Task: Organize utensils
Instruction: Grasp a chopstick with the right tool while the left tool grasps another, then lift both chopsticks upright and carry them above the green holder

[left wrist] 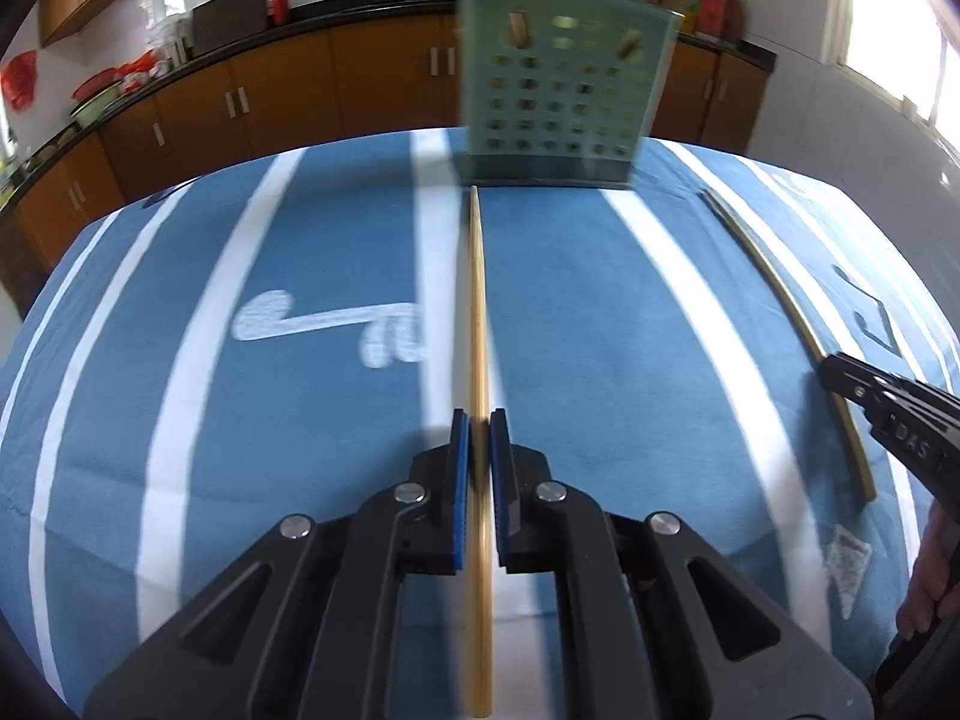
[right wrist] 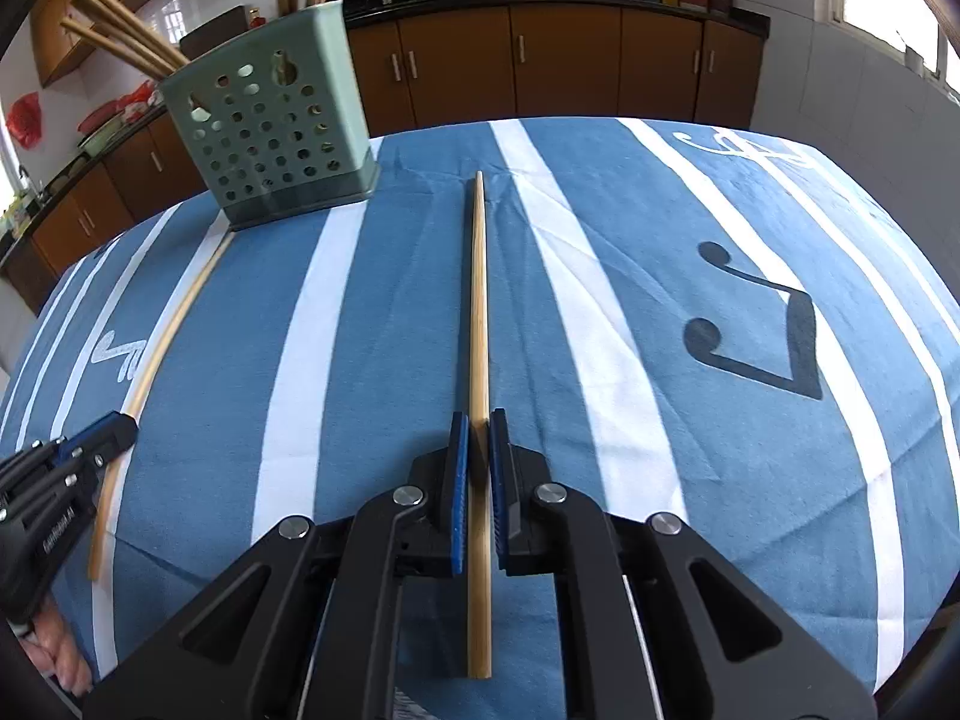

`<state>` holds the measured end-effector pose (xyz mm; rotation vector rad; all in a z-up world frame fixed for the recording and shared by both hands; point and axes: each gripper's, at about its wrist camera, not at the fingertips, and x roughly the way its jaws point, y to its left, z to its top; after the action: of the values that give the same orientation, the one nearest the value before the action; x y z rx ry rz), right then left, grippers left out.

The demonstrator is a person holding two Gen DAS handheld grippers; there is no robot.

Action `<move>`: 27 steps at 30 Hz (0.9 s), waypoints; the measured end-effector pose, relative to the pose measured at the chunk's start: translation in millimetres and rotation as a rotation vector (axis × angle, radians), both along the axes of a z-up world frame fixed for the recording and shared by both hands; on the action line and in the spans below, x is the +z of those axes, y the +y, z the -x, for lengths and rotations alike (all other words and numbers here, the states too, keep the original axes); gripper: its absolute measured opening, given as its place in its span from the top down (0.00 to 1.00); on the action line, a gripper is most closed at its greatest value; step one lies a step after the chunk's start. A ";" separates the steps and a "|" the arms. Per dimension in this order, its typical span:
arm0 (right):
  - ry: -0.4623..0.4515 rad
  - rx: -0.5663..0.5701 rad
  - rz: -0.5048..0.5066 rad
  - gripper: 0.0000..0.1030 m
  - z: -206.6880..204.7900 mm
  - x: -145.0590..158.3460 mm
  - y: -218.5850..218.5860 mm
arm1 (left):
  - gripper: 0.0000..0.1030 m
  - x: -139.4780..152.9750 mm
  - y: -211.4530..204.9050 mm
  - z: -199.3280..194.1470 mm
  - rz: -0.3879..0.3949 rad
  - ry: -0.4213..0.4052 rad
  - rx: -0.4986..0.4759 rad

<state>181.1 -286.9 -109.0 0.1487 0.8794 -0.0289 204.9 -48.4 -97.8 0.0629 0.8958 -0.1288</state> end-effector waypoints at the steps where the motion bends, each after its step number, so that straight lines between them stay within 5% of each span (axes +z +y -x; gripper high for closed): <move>1: -0.001 0.007 0.005 0.92 -1.6 0.2 2.4 | 0.92 0.1 7.3 -1.7 -0.002 0.001 0.018; 10: -0.014 0.030 0.033 0.92 -27.0 0.1 8.9 | 0.92 1.6 62.9 -29.9 0.026 0.000 0.125; 27: -0.025 0.028 0.019 0.92 -32.2 -1.4 6.6 | 0.80 -0.2 57.3 -33.3 0.057 -0.003 0.101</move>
<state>213.3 -280.3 -110.5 0.1189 0.8562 -0.0088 238.2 9.0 -98.0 -0.0358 0.8902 -0.0600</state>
